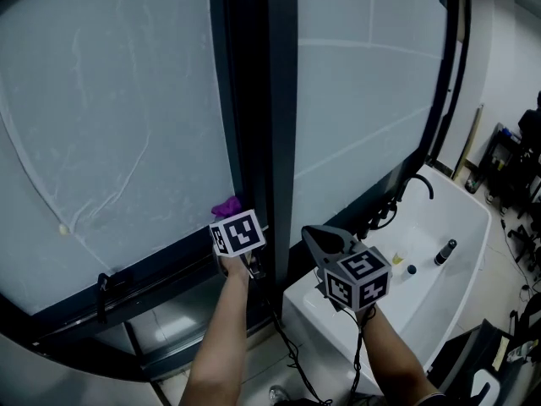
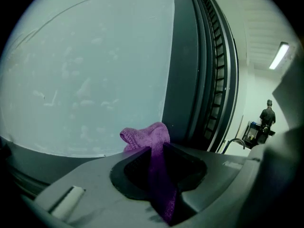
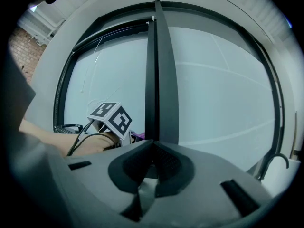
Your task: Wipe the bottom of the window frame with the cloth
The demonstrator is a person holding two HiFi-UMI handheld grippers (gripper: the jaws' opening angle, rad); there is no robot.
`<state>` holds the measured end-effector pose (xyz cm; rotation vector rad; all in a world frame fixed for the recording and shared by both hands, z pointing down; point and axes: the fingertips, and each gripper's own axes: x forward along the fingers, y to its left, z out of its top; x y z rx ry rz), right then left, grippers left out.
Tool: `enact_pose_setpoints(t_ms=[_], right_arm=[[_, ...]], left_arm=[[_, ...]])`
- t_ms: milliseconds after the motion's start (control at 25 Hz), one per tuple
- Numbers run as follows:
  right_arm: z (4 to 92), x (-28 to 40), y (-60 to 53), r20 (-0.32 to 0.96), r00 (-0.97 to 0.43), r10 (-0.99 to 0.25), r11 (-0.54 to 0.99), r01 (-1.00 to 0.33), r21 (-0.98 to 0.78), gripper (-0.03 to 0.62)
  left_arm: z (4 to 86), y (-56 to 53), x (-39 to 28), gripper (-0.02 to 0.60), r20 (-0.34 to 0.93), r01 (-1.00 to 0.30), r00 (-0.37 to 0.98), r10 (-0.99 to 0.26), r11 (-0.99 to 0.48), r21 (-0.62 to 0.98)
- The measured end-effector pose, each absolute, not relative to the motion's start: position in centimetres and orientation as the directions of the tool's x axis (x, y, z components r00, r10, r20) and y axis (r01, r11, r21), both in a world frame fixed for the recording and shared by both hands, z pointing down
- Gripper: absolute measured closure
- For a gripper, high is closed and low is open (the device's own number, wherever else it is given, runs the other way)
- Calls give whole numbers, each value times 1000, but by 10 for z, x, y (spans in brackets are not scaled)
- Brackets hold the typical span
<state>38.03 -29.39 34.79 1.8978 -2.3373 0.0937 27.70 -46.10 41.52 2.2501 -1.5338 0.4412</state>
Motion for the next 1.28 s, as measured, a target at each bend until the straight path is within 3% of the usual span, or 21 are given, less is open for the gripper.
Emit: enact_pose_setpoints(t_ms=[480, 640, 1000, 1280], right_arm=[[346, 393, -287, 134, -172, -976, 177, -984, 30, 580], [345, 385, -283, 134, -177, -975, 183, -983, 29, 580], [328, 331, -276, 96, -234, -968, 239, -970, 48, 580], [308, 247, -289, 29, -353, -935, 354, -933, 62, 580]], left_arm=[[422, -464, 281, 502, 471, -903, 412, -780, -278, 328], [418, -458, 283, 500, 435, -867, 481, -761, -337, 368], [379, -414, 229, 499, 327, -860, 509, -796, -453, 237], [340, -381, 128, 499, 253, -891, 455, -854, -435, 132]])
